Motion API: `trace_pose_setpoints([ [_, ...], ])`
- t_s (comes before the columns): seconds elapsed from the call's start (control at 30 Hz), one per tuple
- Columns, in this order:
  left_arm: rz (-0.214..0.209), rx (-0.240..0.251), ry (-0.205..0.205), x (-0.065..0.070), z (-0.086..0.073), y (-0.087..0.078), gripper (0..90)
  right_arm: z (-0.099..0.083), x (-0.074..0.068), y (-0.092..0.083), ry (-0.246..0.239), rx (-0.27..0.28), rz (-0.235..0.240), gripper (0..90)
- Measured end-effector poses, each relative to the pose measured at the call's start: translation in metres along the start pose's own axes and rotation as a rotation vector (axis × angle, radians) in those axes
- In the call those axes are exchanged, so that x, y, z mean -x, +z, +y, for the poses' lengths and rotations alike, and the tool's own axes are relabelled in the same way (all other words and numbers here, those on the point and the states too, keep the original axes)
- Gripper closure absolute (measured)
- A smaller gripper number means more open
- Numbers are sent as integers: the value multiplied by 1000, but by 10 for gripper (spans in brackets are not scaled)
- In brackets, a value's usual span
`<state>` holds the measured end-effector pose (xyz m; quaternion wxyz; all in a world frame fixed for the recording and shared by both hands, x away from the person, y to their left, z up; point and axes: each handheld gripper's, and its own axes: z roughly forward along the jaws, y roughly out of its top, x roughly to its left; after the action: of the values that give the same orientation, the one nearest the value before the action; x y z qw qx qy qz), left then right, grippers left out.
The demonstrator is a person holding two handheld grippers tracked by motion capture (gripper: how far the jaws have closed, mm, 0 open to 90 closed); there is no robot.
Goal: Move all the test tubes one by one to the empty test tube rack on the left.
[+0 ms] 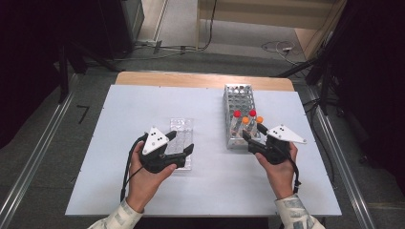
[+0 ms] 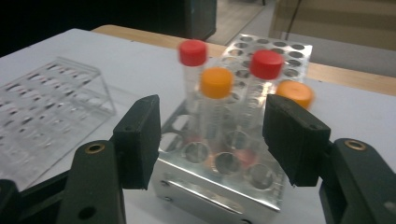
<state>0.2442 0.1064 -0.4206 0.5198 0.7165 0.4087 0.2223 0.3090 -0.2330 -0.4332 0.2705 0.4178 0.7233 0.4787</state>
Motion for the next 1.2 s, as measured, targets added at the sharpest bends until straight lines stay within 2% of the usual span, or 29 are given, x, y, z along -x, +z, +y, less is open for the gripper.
trace_pose_setpoints([
  [0.2, -6, -4, -13, 0, -1, 2, 236, -3, 19, 8, 15, -15, -73, 320],
  [0.33, -6, -7, -9, 0, -1, 2, 234, -6, 27, 16, 28, -30, -93, 317],
  [0.57, -3, 0, -13, -1, -1, 2, 234, -10, 31, 28, 24, -48, -90, 441],
  [0.63, -4, -1, -14, -1, -1, 2, 235, -10, 32, 29, 19, -46, -84, 504],
  [1.0, -6, -8, -17, -1, -2, 3, 236, -12, 34, 30, 36, -56, -72, 671],
  [1.2, -3, -10, -15, -1, -2, 3, 235, -12, 35, 30, 51, -58, -59, 709],
])
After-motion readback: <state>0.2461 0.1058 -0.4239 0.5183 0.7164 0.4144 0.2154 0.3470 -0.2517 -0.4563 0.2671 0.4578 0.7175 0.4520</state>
